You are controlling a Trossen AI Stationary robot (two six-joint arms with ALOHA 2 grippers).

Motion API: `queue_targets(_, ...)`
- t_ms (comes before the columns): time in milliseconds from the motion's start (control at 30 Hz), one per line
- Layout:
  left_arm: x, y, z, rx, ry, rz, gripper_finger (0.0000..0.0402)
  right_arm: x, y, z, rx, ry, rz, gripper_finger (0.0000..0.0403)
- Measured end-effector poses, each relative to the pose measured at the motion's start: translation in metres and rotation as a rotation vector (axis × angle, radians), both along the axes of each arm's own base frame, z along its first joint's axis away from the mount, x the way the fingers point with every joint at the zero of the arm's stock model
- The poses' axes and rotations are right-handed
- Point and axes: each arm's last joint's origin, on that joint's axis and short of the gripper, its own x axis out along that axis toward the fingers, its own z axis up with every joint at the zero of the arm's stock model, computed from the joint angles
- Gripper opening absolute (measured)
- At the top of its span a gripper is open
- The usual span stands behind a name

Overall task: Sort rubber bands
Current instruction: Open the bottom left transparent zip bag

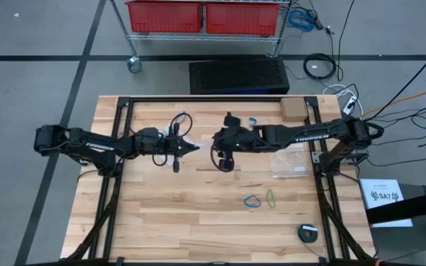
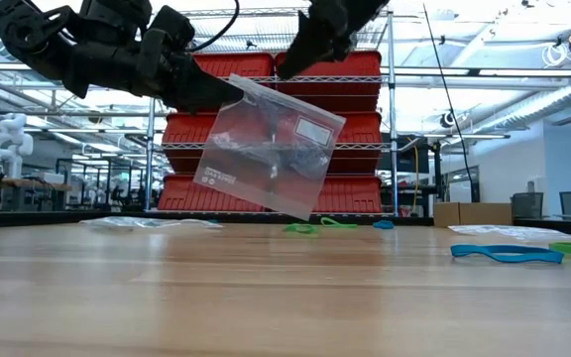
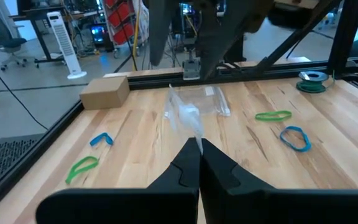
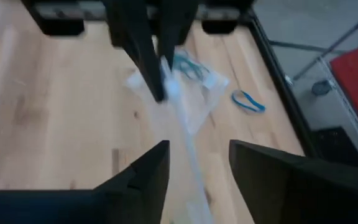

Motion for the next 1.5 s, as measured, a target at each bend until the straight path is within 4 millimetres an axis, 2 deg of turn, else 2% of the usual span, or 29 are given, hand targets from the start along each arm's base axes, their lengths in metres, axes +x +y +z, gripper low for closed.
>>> queue_targets(100,0.0,0.0,0.0,0.0,0.0,0.0,0.0001,0.005,0.002,0.0,0.036,-0.037,0.05,0.017)
queue_targets(333,0.0,0.0,0.0,0.0,0.0,0.0,0.0001,0.019,0.004,-0.018,0.038,-0.014,0.12,0.0158)
queue_targets(533,0.0,0.0,0.0,0.0,0.001,0.0,0.0001,0.027,0.003,-0.014,-0.02,-0.095,0.149,0.0154)
queue_targets(967,0.0,0.0,0.0,-0.001,0.002,0.001,0.0001,0.03,-0.026,-0.02,0.05,-0.094,0.186,0.0151)
queue_targets(1100,0.0,0.0,0.0,-0.002,0.003,0.001,0.0001,0.03,-0.03,-0.019,0.051,-0.102,0.171,0.0124)
queue_targets(1333,0.0,0.0,0.0,-0.002,0.003,0.001,0.0001,0.03,-0.03,-0.019,0.092,-0.109,0.229,0.0016)
queue_targets(1500,0.0,0.0,0.0,-0.002,0.003,0.003,0.0001,0.029,-0.03,-0.02,0.093,-0.093,0.229,0.0018)
